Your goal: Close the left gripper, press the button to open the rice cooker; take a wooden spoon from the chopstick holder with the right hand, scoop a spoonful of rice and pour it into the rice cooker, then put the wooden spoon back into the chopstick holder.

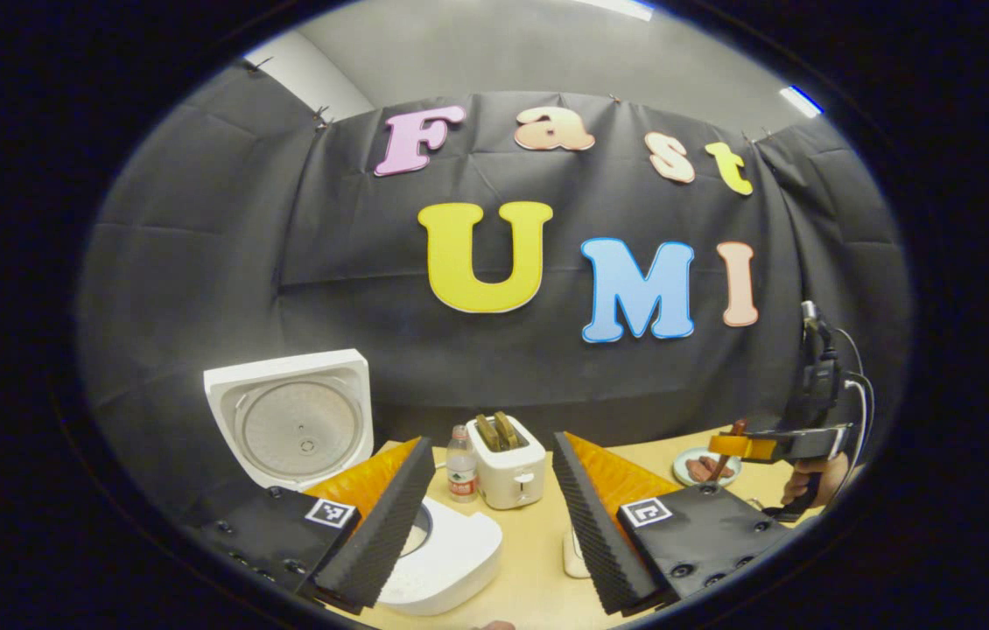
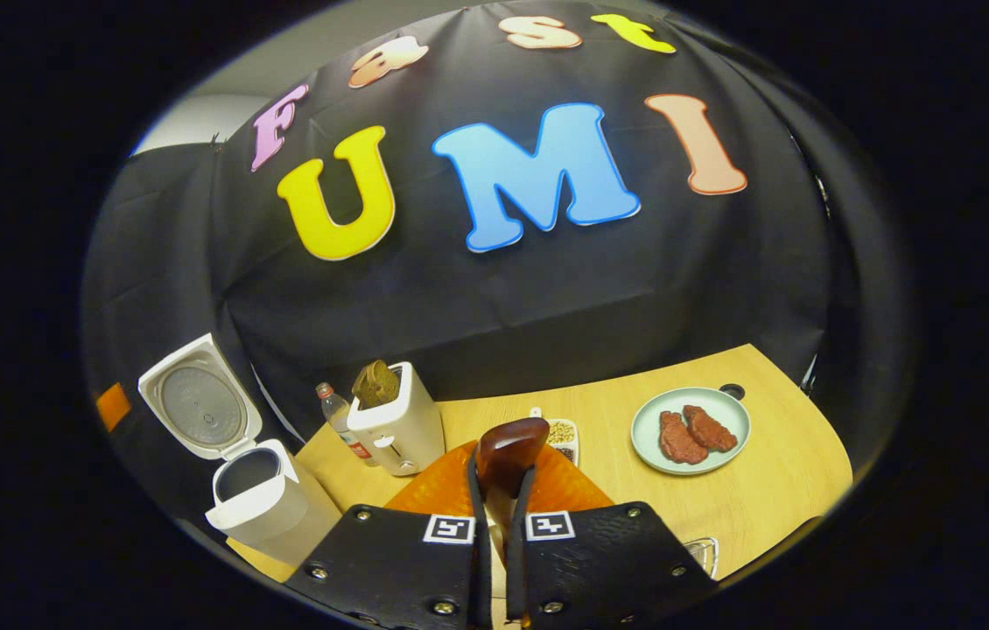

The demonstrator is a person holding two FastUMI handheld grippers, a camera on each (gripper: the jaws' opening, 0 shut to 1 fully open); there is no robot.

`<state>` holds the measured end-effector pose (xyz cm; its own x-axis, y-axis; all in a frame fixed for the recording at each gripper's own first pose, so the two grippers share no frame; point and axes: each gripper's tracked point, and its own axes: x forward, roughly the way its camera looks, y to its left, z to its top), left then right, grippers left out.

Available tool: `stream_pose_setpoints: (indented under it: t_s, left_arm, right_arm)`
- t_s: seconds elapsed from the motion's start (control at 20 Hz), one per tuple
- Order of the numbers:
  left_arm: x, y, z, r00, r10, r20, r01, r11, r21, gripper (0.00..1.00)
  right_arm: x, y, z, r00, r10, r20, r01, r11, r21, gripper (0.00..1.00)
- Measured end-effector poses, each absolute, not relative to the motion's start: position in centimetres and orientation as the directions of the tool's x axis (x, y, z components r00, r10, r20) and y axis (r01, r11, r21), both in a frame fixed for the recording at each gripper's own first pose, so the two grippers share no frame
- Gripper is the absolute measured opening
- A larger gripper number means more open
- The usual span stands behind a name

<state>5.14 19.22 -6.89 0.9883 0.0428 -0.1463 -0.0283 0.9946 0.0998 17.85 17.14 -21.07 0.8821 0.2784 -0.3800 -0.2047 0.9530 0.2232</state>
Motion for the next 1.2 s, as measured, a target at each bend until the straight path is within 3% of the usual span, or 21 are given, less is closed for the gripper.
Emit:
stream_pose_setpoints:
  t_s: [0.15, 0.2, 0.25, 0.5, 0.75, 0.9, 0.95, 1.1, 1.2]
  left_arm:
    - [5.0, 20.5, -8.0, 0.984, 0.040, -0.176, -0.023, 0.995, 0.097, 0.95]
    - [4.9, 20.8, -8.0, 0.982, 0.036, -0.183, -0.020, 0.996, 0.092, 0.89]
    - [5.0, 21.1, -8.6, 0.981, 0.033, -0.190, -0.017, 0.996, 0.088, 0.95]
    - [4.3, 23.2, -10.5, 0.973, 0.038, -0.226, -0.020, 0.996, 0.081, 0.95]
    - [3.9, 25.7, -11.8, 0.963, 0.078, -0.258, -0.065, 0.996, 0.059, 1.00]
    - [3.9, 26.1, -11.8, 0.962, 0.089, -0.259, -0.080, 0.996, 0.048, 1.00]
    - [3.9, 26.0, -11.9, 0.962, 0.091, -0.257, -0.082, 0.995, 0.048, 1.00]
    - [4.0, 25.5, -11.6, 0.966, 0.084, -0.246, -0.076, 0.996, 0.041, 1.00]
    - [4.2, 25.0, -11.6, 0.966, 0.073, -0.250, -0.069, 0.997, 0.028, 0.94]
  right_arm:
    - [19.6, 19.8, -24.7, 0.873, 0.259, -0.413, -0.203, 0.963, 0.175, 0.07]
    - [20.4, 20.1, -25.8, 0.875, 0.236, -0.423, -0.195, 0.971, 0.138, 0.07]
    - [20.9, 20.3, -26.9, 0.877, 0.210, -0.431, -0.186, 0.978, 0.099, 0.07]
    - [22.0, 23.9, -30.8, 0.858, 0.195, -0.474, -0.219, 0.976, 0.005, 0.07]
    - [19.7, 28.5, -31.6, 0.790, 0.342, -0.509, -0.257, 0.938, 0.231, 0.07]
    - [19.6, 28.4, -31.6, 0.765, 0.394, -0.510, -0.191, 0.895, 0.404, 0.03]
    - [19.6, 28.0, -31.7, 0.755, 0.413, -0.509, -0.161, 0.870, 0.467, 0.07]
    - [20.0, 26.2, -31.0, 0.756, 0.454, -0.471, -0.076, 0.776, 0.626, 0.07]
    - [20.5, 24.1, -29.9, 0.782, 0.449, -0.433, -0.016, 0.708, 0.706, 0.07]
